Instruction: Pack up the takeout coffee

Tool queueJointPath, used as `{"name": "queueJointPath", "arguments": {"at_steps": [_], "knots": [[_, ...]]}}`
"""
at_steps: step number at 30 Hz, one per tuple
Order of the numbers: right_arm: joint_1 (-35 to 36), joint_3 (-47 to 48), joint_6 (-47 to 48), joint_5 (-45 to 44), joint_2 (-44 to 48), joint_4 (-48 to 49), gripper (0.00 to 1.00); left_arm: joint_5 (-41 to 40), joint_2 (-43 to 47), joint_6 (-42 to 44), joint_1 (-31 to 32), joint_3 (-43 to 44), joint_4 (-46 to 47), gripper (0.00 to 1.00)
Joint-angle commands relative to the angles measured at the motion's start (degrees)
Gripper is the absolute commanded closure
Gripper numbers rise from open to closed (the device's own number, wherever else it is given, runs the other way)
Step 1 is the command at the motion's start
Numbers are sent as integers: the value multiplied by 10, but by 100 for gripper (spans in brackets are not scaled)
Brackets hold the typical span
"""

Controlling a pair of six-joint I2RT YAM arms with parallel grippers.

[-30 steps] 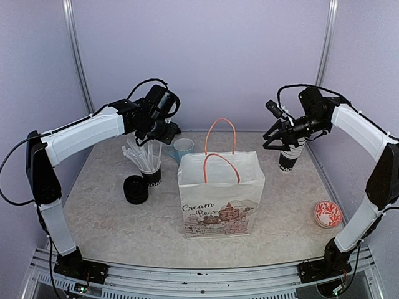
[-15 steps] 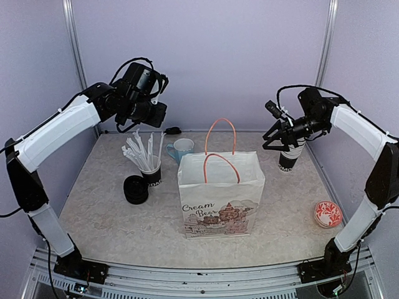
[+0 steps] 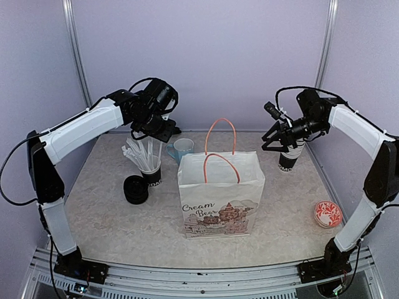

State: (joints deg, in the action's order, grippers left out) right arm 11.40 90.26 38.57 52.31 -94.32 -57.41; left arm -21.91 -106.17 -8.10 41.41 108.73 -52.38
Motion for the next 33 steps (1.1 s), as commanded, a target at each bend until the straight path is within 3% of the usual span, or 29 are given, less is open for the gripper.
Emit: {"name": "queueJointPath", "arguments": {"at_steps": [1, 6, 15, 20, 26, 33], "knots": [[-7, 5, 5, 10, 5, -7, 32, 8, -11, -11, -8, 19, -18, 59], [-7, 5, 5, 12, 4, -7, 32, 5, -25, -12, -10, 18, -16, 66], [-7, -1, 6, 11, 8, -5, 32, -16, -51, -9, -10, 14, 5, 69], [-7, -7, 5, 11, 13, -3, 32, -23, -59, -13, -12, 16, 8, 86], [-7, -13, 5, 10, 14, 2, 32, -37, -49, -11, -12, 11, 11, 99], [-7, -10, 4, 11, 11, 0, 32, -42, -32, -13, -9, 13, -10, 100]]}}
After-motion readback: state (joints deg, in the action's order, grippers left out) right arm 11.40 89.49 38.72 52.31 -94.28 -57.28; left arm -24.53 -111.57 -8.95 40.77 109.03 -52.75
